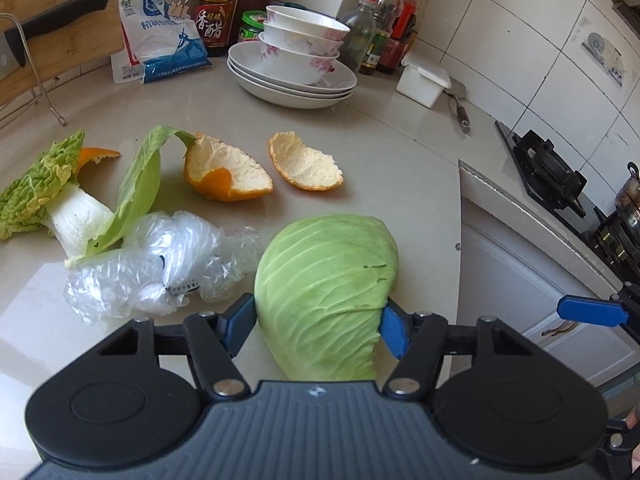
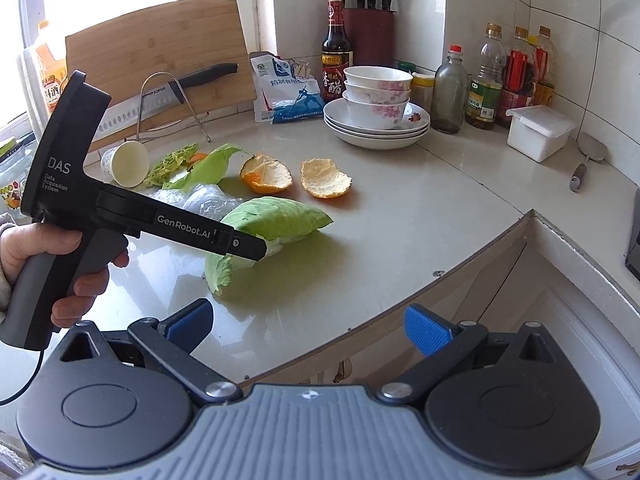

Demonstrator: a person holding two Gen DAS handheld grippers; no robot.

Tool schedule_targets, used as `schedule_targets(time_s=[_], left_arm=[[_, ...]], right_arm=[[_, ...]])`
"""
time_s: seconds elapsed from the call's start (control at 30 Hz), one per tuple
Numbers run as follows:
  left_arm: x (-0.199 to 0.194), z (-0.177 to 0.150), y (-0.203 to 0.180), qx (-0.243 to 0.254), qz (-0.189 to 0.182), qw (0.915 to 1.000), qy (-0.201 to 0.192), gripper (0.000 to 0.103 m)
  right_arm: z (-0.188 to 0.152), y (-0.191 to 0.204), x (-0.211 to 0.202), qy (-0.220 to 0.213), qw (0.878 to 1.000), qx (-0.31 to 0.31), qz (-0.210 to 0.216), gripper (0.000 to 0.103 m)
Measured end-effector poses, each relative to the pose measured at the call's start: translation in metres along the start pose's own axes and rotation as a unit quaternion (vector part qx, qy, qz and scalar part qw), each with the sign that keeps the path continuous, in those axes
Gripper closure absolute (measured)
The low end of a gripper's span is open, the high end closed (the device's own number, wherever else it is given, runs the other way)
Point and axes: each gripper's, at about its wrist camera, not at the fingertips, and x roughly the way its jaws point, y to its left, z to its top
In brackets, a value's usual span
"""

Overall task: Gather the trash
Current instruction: 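Grasp the green cabbage leaf with the left tool while the right tool grasps a clear plastic bag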

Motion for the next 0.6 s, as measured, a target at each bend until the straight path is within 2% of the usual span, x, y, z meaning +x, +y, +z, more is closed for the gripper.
schedule_targets(time_s=[0.3,0.6], left_arm=[[-0.026,0.008,-0.002,0.011,0.010,0.9996,-0.022,0.046],[-0.042,0.005,0.006,0.006,0.041,0.9985,-0.036,0.061]], right_arm=[[0.005,-0.002,0.006,0.001,1.000,-0.004,0.006,0.000],[0.011,0.007,0.031,0.003,0.999,-0.032,0.026,0.000]])
